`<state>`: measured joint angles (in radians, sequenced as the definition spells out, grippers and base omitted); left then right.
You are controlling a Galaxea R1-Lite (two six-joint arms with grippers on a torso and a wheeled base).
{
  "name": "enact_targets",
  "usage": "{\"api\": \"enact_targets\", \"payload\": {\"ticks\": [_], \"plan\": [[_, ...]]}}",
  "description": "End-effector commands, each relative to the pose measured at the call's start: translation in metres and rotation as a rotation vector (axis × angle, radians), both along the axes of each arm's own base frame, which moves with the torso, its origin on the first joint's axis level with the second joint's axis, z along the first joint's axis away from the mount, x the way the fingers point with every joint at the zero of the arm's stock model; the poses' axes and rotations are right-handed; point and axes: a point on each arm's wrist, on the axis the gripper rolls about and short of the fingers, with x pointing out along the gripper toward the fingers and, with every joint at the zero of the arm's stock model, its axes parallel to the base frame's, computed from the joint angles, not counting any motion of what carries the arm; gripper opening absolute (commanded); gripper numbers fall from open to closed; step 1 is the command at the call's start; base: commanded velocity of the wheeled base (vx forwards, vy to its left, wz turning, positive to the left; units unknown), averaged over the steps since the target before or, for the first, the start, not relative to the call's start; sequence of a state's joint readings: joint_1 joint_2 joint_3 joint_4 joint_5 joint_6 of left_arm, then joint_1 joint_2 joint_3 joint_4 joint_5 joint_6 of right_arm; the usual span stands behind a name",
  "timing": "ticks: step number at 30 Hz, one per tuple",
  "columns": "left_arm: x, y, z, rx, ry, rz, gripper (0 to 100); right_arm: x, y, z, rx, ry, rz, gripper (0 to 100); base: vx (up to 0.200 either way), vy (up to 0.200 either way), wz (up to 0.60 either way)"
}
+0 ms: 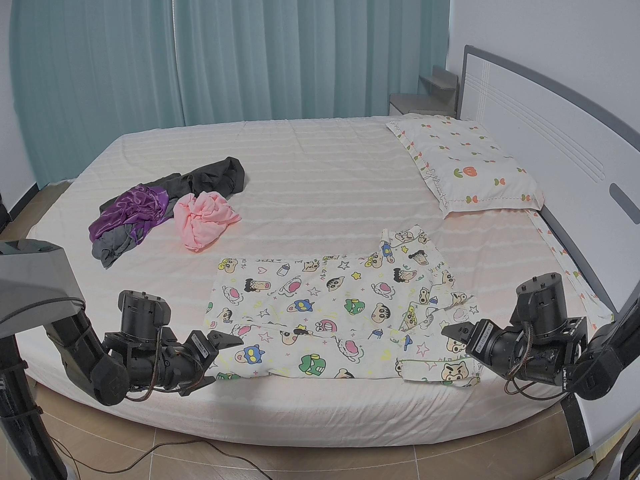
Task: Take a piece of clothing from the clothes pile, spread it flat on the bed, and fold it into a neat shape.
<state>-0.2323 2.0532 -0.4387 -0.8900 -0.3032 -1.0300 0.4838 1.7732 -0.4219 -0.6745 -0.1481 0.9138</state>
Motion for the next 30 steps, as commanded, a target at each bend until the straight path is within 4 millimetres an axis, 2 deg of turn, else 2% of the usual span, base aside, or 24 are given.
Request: {"api": "enact_targets", "payload": {"ticks": [1, 9, 13, 17, 20, 23, 28, 30], "plan": [[-0.004, 0.002, 0.000, -0.003, -0.013, 0.003, 100, -0.006, -0.002, 0.003, 0.006, -0.013, 0.004, 100, 0.200, 0.000, 0.00], [-0.008, 0.001, 0.000, -0.013, -0.060, -0.004, 100, -0.008, -0.003, 0.007, 0.008, -0.027, 0.004, 100, 0.200, 0.000, 0.00], [-0.010, 0.002, 0.001, -0.013, -0.070, -0.006, 100, -0.009, -0.004, 0.006, 0.005, -0.023, 0.004, 100, 0.000, 0.000, 0.00], [-0.020, 0.007, 0.000, 0.043, -0.133, -0.056, 100, -0.010, -0.003, 0.005, 0.002, -0.019, 0.010, 100, 0.000, 0.000, 0.00], [-0.036, 0.014, -0.005, 0.125, -0.200, -0.169, 100, -0.020, 0.002, 0.000, -0.009, 0.003, 0.057, 100, 0.000, 0.000, 0.00], [-0.041, 0.021, -0.008, 0.176, -0.245, -0.237, 100, -0.034, 0.011, -0.010, -0.055, 0.042, 0.148, 100, 0.000, 0.000, 0.00], [-0.027, 0.041, -0.021, 0.312, -0.299, -0.280, 100, -0.054, 0.016, -0.008, -0.088, 0.018, 0.243, 100, 0.000, 0.000, 0.00], [-0.022, 0.049, -0.024, 0.352, -0.312, -0.294, 100, -0.057, 0.015, -0.005, -0.089, 0.003, 0.256, 100, 0.000, 0.000, 0.00]]}}
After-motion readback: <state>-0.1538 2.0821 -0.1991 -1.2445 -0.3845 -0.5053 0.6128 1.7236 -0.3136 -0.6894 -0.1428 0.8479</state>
